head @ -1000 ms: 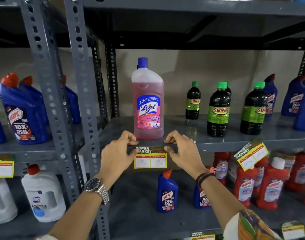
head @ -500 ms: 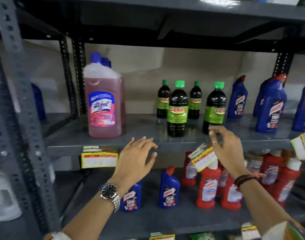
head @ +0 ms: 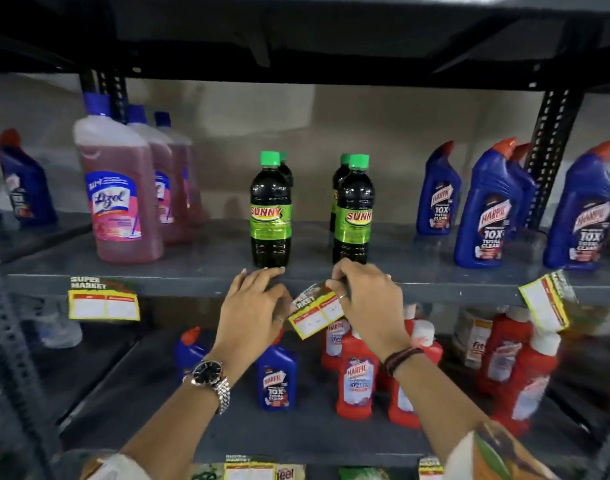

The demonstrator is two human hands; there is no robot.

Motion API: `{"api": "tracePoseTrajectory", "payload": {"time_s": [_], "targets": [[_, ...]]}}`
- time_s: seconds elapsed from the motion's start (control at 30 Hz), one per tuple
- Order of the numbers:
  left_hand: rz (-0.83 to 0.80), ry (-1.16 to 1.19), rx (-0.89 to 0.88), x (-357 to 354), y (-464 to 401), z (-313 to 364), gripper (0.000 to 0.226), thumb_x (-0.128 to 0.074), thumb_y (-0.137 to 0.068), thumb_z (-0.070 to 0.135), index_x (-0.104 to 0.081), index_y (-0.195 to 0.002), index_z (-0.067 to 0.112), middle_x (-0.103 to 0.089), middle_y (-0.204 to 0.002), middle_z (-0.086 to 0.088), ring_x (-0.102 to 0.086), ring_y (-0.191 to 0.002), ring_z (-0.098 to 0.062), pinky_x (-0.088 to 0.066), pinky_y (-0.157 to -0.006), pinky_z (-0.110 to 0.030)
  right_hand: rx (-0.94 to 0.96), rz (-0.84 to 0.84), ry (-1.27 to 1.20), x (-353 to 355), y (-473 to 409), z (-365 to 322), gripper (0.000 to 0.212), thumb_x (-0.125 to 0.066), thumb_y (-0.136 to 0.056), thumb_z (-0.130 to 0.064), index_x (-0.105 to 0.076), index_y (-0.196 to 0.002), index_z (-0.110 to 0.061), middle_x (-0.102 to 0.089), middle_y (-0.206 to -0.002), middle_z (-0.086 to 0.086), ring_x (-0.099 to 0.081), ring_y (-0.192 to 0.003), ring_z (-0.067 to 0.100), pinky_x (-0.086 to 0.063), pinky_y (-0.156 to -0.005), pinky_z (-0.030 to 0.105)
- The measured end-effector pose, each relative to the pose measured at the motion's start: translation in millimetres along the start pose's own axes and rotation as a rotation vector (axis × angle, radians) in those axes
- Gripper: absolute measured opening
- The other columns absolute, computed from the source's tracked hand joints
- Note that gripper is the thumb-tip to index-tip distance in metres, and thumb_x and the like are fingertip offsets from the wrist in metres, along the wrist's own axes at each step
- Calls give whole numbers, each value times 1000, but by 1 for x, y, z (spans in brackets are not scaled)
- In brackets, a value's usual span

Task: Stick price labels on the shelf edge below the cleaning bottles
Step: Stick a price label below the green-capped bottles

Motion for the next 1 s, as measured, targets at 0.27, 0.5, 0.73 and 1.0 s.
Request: {"api": "tracePoseTrajectory", "payload": {"time_s": [0.27, 0.5, 0.73, 1.0], "targets": [[53, 64, 59, 18, -9, 1, 7, -52, -92, 29, -54, -95, 23, -69, -102, 8, -62, -83, -17, -41, -63, -26, -93, -36, -89, -6, -7, 15, 8, -49, -89, -23, -55, -84, -20, -63, -75, 2, -58, -69, 23, -46, -56, 33], [-40, 109, 33, 14, -11, -4, 15, -59, -86, 44, -61, -86, 30, -61, -122, 15, -60, -96, -11, -44, -78, -30, -74, -147, -173, -12, -2, 26, 11, -61, -83, -24, -55, -75, -24, -67, -91, -4, -58, -82, 13, -48, -62, 28], [-21, 106, 5, 10, -9, -7, 14, -62, -83, 45, -63, -84, 31, -58, -124, 17, -56, -101, -8, -38, -93, -33, 26, -155, -143, -16, 7, 19, 10, -65, -78, -17, -59, -71, -20, -63, -114, -8, -46, -107, 8, -47, -76, 25], [93, 148, 61, 17, -20, -6, 14, -62, -82, 46, -62, -79, 33, -67, -101, 19, -58, -85, -5, -40, -80, -28, -2, -121, -153, -16, 1, 19, 13, -54, -89, -20, -46, -79, -24, -63, -99, -3, -48, -93, 12, -47, -74, 27]]}}
Point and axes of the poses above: each hand's wrist, its own y-axis away from the middle knuckle, its own x-axis out of the back of the hand, z = x × y, the point moved 7 cm from there along -y, towards the middle knuckle
